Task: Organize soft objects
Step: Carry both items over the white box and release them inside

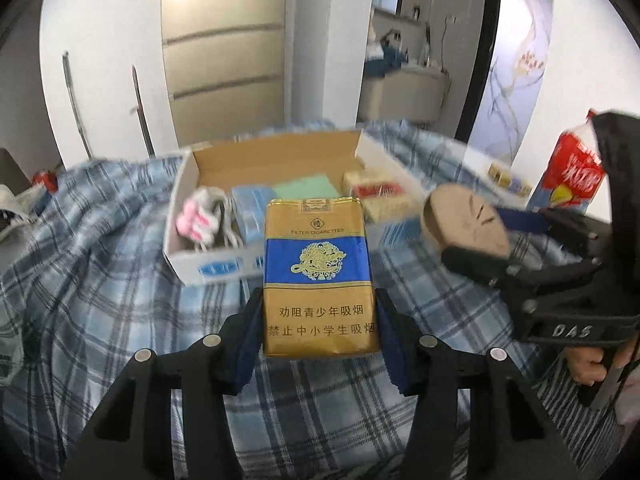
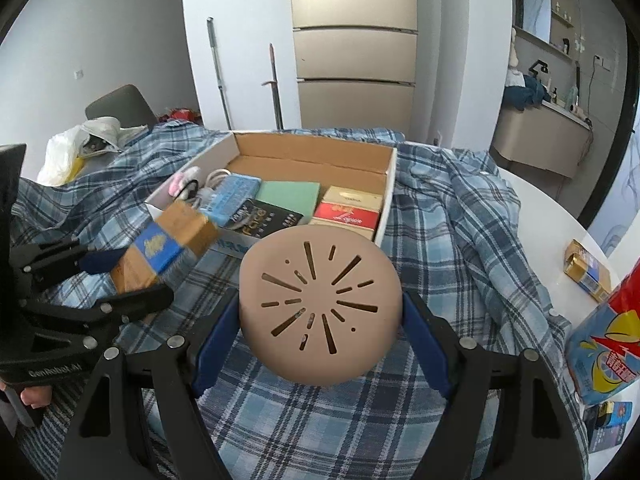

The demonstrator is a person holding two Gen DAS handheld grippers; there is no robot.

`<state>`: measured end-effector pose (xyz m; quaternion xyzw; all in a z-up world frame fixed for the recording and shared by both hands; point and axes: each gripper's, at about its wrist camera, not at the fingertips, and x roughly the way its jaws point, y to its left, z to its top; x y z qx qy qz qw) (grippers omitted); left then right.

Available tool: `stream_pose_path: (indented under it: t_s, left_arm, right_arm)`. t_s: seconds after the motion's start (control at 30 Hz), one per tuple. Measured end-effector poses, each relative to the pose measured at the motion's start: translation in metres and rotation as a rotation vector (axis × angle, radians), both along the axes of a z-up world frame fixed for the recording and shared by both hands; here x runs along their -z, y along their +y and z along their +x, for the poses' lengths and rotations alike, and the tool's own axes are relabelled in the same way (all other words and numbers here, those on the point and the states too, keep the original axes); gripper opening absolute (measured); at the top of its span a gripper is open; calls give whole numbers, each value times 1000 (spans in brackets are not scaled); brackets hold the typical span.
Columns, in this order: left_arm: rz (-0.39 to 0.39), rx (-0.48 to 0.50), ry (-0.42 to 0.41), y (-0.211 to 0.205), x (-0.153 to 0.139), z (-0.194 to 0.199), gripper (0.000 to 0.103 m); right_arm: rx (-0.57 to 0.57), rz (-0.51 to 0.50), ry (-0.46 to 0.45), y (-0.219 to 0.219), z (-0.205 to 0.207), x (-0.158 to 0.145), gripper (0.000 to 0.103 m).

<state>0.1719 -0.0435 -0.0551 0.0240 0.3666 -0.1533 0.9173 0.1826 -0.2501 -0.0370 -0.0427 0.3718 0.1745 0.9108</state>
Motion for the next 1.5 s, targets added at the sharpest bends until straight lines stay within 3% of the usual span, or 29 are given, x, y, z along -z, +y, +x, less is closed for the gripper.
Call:
stream_pose_path:
  t_s: [0.13, 0.47, 0.67, 1.03, 1.13, 1.3, 1.5]
  left_arm:
    - [-24, -10, -84, 3, -12, -7, 54]
    - [4, -80, -173, 5, -25, -18, 55]
    - [43, -110, -257, -1, -62, -26, 55]
    - [-24, -156, -336, 6, -135, 25, 55]
    - [-48, -173, -355, 6, -147, 43, 55]
    - [-76, -199, -354, 12, -151, 69, 55]
    - [-63, -216, -309, 18, -120, 91, 55]
  right_arm:
    - [-9, 30, -35, -2, -5, -6, 78]
    - [-7, 46, -87, -4, -10, -14, 78]
    - [21, 37, -57, -4, -2, -23, 78]
    - [41, 96, -138, 13, 36, -95, 78]
    - [97, 111, -148, 19, 59, -106, 78]
    - [168, 143, -116, 26, 101, -102, 78]
    - [172, 130, -74, 38, 136, -78, 78]
